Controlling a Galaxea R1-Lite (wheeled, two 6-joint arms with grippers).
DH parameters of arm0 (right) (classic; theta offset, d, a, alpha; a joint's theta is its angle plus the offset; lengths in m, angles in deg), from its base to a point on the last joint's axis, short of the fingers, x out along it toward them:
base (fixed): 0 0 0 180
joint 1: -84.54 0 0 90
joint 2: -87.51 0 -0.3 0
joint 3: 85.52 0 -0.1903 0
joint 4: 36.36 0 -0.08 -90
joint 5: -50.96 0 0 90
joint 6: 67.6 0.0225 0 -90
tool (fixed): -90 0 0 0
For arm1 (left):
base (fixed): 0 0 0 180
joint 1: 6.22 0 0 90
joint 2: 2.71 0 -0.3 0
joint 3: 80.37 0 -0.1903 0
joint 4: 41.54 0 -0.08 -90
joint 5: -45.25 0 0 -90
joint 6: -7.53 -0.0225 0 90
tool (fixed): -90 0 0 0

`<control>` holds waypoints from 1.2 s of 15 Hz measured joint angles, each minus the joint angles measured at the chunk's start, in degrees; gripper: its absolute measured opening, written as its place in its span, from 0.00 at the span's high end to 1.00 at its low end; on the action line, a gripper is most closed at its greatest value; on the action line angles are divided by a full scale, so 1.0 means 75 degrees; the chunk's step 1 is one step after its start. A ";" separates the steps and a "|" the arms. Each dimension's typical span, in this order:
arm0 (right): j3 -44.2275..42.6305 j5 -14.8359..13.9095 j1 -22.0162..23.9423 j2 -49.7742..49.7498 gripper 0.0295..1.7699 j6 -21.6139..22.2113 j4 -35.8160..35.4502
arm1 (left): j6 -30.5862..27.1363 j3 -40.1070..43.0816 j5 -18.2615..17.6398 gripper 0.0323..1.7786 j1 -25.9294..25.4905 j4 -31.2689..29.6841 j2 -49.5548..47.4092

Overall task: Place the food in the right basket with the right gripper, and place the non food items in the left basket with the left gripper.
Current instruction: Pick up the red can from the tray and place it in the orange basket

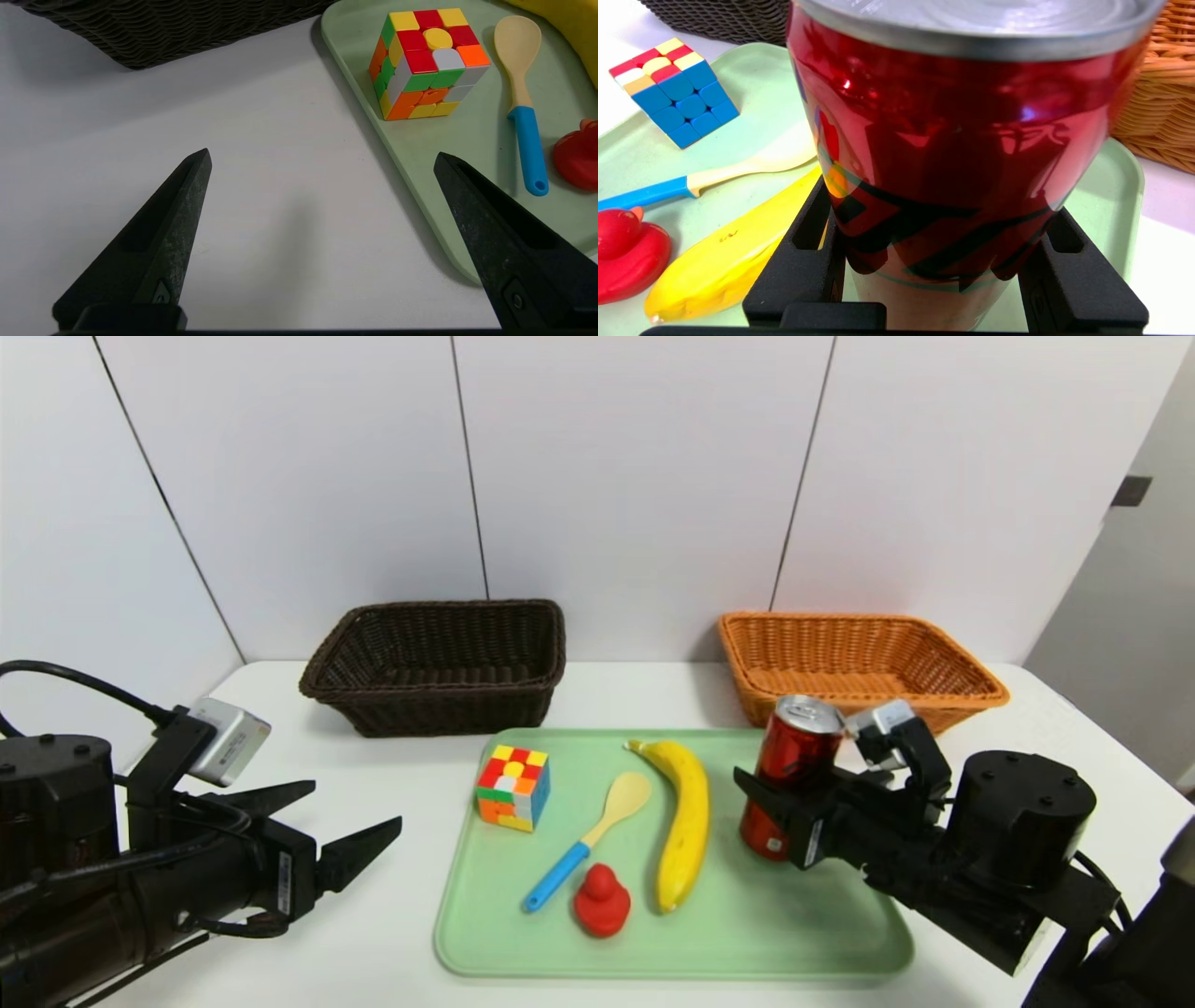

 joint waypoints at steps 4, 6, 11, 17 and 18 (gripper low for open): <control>-0.0665 0.0013 0.0119 -0.0514 0.46 -0.0020 0.0405 | 0.0007 -0.0158 0.0047 0.05 0.0021 0.0050 0.0003; -0.1425 0.0010 0.0130 -0.1167 0.46 -0.0015 0.1445 | 0.0003 -0.0161 0.0059 0.05 0.0024 0.0059 0.0000; -0.5091 0.0080 0.0445 -0.2617 0.46 0.0161 0.5899 | 0.0003 -0.0306 0.0073 0.05 0.0042 0.0085 0.0062; -0.8207 0.0356 0.1985 -0.1473 0.46 0.0265 0.8600 | 0.0398 -0.1146 0.0091 0.05 0.0050 0.0878 0.0128; -0.8451 0.0393 0.2206 -0.1146 0.46 0.0271 0.8611 | 0.0476 -0.1297 0.0088 0.05 0.0050 0.1083 0.0135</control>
